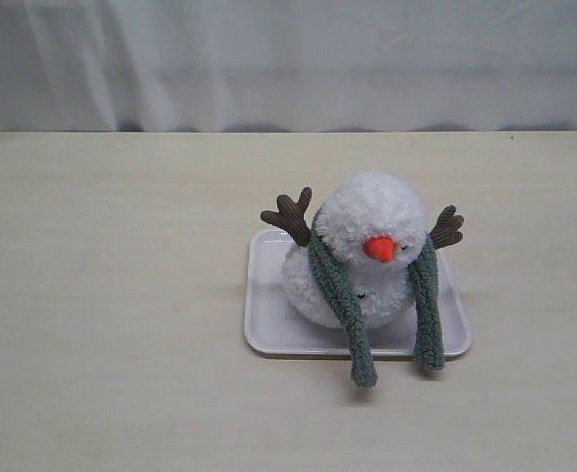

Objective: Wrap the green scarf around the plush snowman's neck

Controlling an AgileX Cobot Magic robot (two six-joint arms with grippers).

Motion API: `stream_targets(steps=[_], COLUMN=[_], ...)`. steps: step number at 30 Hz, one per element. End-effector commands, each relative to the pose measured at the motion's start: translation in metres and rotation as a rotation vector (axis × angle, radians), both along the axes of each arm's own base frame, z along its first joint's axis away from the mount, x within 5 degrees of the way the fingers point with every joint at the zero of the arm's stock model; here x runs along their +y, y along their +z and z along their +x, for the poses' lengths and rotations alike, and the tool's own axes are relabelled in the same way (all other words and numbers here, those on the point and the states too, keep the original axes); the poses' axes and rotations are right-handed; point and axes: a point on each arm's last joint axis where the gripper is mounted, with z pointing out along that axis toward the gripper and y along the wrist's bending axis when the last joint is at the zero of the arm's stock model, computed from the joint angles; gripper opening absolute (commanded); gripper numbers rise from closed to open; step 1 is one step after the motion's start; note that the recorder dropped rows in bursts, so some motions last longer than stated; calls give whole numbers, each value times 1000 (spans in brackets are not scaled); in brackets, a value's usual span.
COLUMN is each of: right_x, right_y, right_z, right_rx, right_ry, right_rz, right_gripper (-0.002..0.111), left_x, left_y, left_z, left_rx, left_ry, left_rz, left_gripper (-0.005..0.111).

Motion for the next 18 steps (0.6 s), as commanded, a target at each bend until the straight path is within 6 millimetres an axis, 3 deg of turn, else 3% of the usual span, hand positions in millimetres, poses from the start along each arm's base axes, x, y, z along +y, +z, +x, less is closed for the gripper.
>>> stream_targets(steps=[1,18], right_x=[-1,-1], right_y=[-1,-1], right_z=[0,0], right_rx=[3,3], right_ry=[-8,-8], right_rz=[-17,-17], right_gripper=[4,4], left_x=[0,-1], left_y=[0,0], left_z=[0,0], left_rx=[-11,-8], left_ry=[-5,-25], left_rz=[-5,-5], left_gripper=[0,0])
